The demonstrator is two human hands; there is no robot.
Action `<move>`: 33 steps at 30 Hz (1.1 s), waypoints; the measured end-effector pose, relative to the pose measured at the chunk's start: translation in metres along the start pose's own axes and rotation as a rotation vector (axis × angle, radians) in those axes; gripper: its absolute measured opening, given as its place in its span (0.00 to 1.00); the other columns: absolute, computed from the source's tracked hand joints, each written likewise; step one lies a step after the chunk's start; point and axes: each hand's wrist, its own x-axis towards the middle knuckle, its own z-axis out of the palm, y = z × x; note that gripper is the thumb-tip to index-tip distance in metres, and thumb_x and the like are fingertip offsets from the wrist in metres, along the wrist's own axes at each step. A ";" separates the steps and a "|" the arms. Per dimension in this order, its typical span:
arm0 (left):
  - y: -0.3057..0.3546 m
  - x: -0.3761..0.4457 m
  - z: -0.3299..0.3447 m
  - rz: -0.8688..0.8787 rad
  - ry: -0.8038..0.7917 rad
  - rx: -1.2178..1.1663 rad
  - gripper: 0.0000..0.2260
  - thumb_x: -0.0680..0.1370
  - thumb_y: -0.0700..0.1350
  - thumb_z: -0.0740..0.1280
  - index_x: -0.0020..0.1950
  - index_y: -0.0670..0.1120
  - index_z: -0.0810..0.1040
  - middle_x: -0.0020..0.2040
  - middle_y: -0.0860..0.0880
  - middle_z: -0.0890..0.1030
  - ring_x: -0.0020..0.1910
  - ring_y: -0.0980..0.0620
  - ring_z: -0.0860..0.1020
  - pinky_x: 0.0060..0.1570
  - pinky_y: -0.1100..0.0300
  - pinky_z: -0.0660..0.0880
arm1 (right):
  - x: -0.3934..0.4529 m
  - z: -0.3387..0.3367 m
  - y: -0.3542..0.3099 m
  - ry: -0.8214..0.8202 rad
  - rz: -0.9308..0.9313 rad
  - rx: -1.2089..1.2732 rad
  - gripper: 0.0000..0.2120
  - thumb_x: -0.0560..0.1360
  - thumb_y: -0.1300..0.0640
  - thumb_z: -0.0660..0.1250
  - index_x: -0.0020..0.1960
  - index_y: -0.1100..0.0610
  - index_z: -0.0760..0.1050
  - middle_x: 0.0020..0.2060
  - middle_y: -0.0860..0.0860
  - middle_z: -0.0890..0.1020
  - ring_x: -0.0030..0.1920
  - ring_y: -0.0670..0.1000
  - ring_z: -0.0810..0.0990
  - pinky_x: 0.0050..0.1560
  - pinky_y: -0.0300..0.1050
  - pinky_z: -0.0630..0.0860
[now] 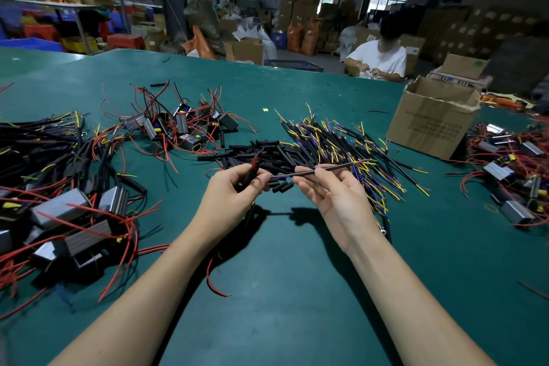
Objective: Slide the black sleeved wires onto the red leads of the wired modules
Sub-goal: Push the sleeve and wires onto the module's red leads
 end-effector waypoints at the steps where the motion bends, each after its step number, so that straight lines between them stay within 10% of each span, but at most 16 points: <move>1: 0.000 0.000 0.000 -0.005 0.002 0.002 0.06 0.78 0.42 0.66 0.42 0.45 0.81 0.37 0.51 0.82 0.37 0.58 0.77 0.44 0.61 0.73 | 0.000 -0.001 0.000 0.004 -0.002 -0.004 0.04 0.79 0.67 0.59 0.46 0.62 0.69 0.40 0.61 0.84 0.38 0.56 0.84 0.39 0.39 0.80; 33: 0.002 -0.001 -0.002 -0.069 -0.060 -0.108 0.06 0.77 0.41 0.68 0.41 0.49 0.82 0.33 0.54 0.80 0.35 0.54 0.73 0.36 0.64 0.68 | 0.002 -0.004 -0.007 0.083 -0.033 -0.159 0.06 0.80 0.63 0.61 0.44 0.60 0.68 0.34 0.57 0.83 0.31 0.50 0.82 0.29 0.35 0.75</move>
